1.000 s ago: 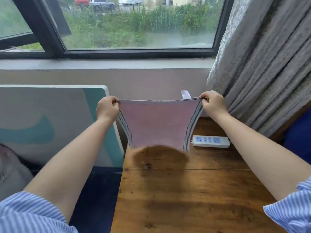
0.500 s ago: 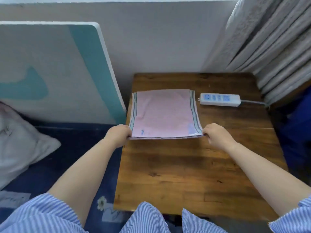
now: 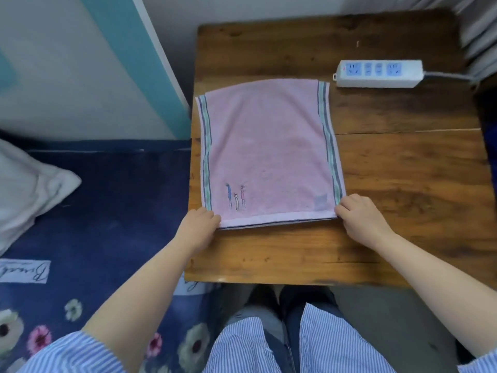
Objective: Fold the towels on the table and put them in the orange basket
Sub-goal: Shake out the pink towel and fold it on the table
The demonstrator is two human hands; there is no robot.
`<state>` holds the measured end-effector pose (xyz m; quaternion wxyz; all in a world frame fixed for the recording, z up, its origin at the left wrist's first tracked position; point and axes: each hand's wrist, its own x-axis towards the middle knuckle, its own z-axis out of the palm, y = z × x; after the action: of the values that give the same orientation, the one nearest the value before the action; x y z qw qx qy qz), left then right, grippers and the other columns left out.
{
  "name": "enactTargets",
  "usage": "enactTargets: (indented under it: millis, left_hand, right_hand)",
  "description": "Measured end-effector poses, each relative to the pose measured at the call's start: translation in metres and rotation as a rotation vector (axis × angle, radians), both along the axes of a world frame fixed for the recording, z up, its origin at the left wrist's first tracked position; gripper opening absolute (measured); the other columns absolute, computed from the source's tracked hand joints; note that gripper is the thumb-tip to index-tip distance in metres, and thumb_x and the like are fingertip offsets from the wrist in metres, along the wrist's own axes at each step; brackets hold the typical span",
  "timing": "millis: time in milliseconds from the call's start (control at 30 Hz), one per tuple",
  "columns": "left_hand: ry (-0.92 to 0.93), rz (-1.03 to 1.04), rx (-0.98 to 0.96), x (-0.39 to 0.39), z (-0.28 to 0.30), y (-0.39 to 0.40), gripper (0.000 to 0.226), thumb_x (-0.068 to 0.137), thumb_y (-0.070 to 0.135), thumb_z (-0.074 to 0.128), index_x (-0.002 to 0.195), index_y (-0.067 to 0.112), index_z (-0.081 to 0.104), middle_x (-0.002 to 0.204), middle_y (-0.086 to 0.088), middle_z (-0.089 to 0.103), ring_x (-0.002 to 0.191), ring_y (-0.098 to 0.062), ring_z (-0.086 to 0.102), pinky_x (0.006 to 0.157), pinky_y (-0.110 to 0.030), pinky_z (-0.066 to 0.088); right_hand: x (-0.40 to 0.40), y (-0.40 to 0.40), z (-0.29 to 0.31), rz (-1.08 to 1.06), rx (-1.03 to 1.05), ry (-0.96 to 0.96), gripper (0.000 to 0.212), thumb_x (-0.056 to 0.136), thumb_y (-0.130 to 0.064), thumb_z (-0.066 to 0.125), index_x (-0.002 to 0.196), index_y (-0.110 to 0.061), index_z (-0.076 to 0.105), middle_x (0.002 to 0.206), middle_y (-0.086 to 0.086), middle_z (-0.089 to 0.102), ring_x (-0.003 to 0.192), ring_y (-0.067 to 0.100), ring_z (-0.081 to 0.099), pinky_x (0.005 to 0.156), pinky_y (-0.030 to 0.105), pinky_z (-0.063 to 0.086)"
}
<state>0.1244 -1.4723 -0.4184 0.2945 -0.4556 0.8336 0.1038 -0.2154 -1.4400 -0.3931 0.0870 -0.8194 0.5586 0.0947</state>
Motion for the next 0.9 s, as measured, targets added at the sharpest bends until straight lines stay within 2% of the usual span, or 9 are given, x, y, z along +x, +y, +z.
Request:
enactTargets:
  millis: [167, 300, 367, 400, 467, 533, 600, 733, 900]
  left_hand:
    - [0.052, 0.045, 0.040, 0.003, -0.007, 0.014, 0.017, 0.089, 0.020, 0.039, 0.100, 0.014, 0.050, 0.105, -0.004, 0.055, 0.098, -0.024, 0.049, 0.078, -0.031, 0.036]
    - [0.239, 0.000, 0.018, -0.004, 0.005, -0.007, 0.030, 0.092, 0.030, 0.040, 0.071, 0.011, 0.048, 0.063, 0.001, 0.045, 0.071, -0.024, 0.053, 0.057, -0.030, 0.036]
    - [0.436, -0.003, -0.152, -0.015, 0.005, -0.028, 0.027, 0.086, 0.019, 0.050, 0.066, 0.002, 0.057, 0.061, -0.009, 0.054, 0.061, -0.028, 0.057, 0.046, -0.029, 0.040]
    - [0.516, 0.045, -0.219, -0.022, 0.006, -0.036, 0.022, 0.083, 0.013, 0.052, 0.070, -0.002, 0.062, 0.066, -0.016, 0.059, 0.064, -0.031, 0.060, 0.047, -0.032, 0.045]
    - [0.608, 0.235, -0.237, -0.041, 0.001, -0.057, 0.022, 0.086, 0.006, 0.049, 0.095, -0.008, 0.063, 0.094, -0.025, 0.062, 0.089, -0.036, 0.060, 0.066, -0.044, 0.050]
    - [0.639, 0.395, -0.254, -0.058, -0.011, -0.083, 0.032, 0.089, 0.007, 0.045, 0.118, -0.007, 0.053, 0.122, -0.024, 0.053, 0.112, -0.035, 0.050, 0.089, -0.043, 0.041]
    - [0.636, 0.453, -0.281, -0.069, -0.022, -0.106, 0.042, 0.091, 0.011, 0.042, 0.130, -0.003, 0.042, 0.139, -0.020, 0.039, 0.128, -0.032, 0.037, 0.104, -0.038, 0.028]
    - [0.511, 0.487, -0.235, -0.060, -0.051, -0.128, 0.055, 0.097, 0.029, 0.033, 0.145, 0.009, 0.018, 0.156, -0.011, 0.009, 0.144, -0.024, 0.001, 0.115, -0.031, -0.002]
    - [0.446, 0.463, -0.176, -0.038, -0.058, -0.124, 0.058, 0.094, 0.045, 0.031, 0.146, 0.025, 0.014, 0.157, -0.007, -0.001, 0.144, -0.023, -0.008, 0.114, -0.034, -0.002]
  right_hand:
    - [0.001, 0.018, -0.013, -0.133, 0.018, -0.115, 0.026, 0.037, 0.014, 0.076, 0.056, 0.001, 0.063, 0.057, 0.015, 0.059, 0.051, 0.035, 0.057, 0.044, 0.036, 0.045]
    - [0.019, 0.010, -0.013, -0.287, -0.130, -0.289, 0.005, 0.061, 0.006, 0.061, 0.062, 0.003, 0.065, 0.065, 0.018, 0.063, 0.063, 0.039, 0.062, 0.056, 0.041, 0.047]
    - [0.034, -0.013, -0.016, -0.302, -0.219, -0.364, 0.022, 0.070, -0.003, 0.045, 0.070, 0.004, 0.066, 0.073, 0.020, 0.065, 0.071, 0.040, 0.064, 0.063, 0.043, 0.049]
    - [0.044, -0.026, -0.016, -0.277, -0.254, -0.381, 0.026, 0.071, -0.004, 0.043, 0.075, 0.005, 0.066, 0.079, 0.023, 0.066, 0.076, 0.041, 0.064, 0.067, 0.046, 0.050]
    - [0.066, -0.055, -0.024, -0.219, -0.240, -0.368, 0.026, 0.073, -0.001, 0.049, 0.090, 0.008, 0.066, 0.100, 0.030, 0.064, 0.095, 0.047, 0.061, 0.081, 0.053, 0.047]
    - [0.084, -0.089, -0.037, -0.227, -0.080, -0.313, 0.036, 0.082, -0.004, 0.049, 0.116, 0.004, 0.056, 0.132, 0.028, 0.047, 0.126, 0.045, 0.039, 0.104, 0.052, 0.029]
    - [0.093, -0.119, -0.048, -0.257, 0.027, -0.262, 0.047, 0.091, -0.016, 0.042, 0.137, -0.006, 0.036, 0.152, 0.014, 0.021, 0.142, 0.031, 0.013, 0.113, 0.043, 0.007]
    - [0.076, -0.154, -0.066, -0.249, 0.092, -0.161, 0.055, 0.096, -0.036, 0.031, 0.145, -0.017, 0.014, 0.156, 0.006, 0.001, 0.144, 0.023, -0.002, 0.114, 0.036, -0.007]
    - [0.022, -0.155, -0.067, -0.335, 0.152, -0.074, 0.058, 0.095, -0.044, 0.019, 0.146, -0.020, 0.004, 0.156, 0.001, -0.005, 0.143, 0.017, -0.008, 0.115, 0.035, -0.007]
